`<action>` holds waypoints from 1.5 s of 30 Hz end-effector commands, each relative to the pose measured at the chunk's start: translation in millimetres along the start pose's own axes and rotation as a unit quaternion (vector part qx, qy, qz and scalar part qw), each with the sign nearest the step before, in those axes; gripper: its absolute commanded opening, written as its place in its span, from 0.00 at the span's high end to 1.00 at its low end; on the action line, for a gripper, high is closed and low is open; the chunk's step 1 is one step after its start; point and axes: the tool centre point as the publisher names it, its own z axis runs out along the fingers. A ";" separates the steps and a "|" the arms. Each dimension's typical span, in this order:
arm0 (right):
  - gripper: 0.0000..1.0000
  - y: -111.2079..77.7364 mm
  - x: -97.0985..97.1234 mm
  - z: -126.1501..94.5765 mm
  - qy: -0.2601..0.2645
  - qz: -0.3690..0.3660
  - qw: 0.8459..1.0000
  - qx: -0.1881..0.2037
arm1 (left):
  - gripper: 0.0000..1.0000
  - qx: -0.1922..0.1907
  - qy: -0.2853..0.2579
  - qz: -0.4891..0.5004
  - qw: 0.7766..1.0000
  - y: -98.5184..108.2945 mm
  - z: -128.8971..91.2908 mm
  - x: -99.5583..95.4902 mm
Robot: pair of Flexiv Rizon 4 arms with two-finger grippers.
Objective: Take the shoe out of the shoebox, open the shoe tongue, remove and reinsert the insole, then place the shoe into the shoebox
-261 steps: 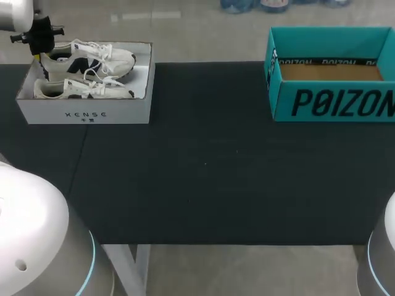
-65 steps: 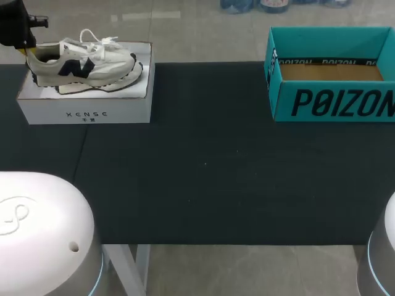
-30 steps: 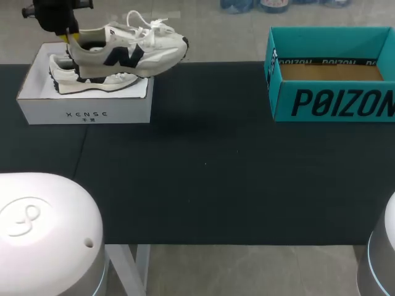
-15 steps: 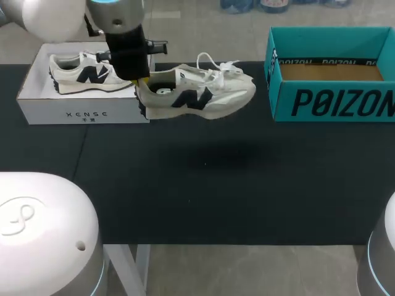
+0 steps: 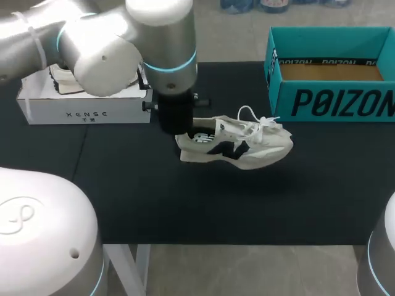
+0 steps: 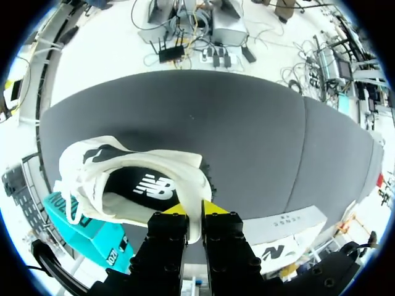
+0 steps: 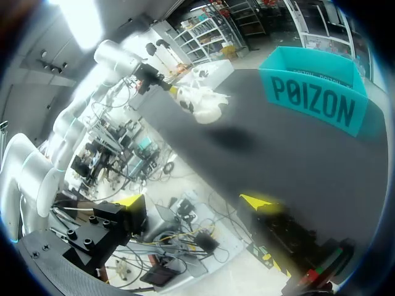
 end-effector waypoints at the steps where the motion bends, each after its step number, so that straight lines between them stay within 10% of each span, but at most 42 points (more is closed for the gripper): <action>1: 0.00 -4.9 7.7 0.6 -0.135 0.000 0.991 -0.005 | 1.00 -0.010 0.009 -0.007 1.000 -10.6 21.7 -16.8; 38: 0.00 -4.9 7.7 0.6 -0.135 0.000 0.991 -0.005 | 1.00 0.047 0.036 -0.020 0.998 -53.8 101.6 -11.1; 39: 0.00 -4.9 7.7 0.6 -0.135 0.000 0.991 -0.005 | 0.95 0.048 0.037 -0.018 0.998 -54.1 103.1 -10.9; 41: 0.00 -4.9 7.7 0.6 -0.135 0.000 0.991 -0.005 | 0.08 0.046 0.039 -0.020 0.998 -54.5 103.6 -10.8; 45: 0.00 -4.9 7.7 0.6 -0.135 0.000 0.991 -0.005 | 0.00 0.040 0.040 -0.037 0.998 -52.7 96.4 -6.2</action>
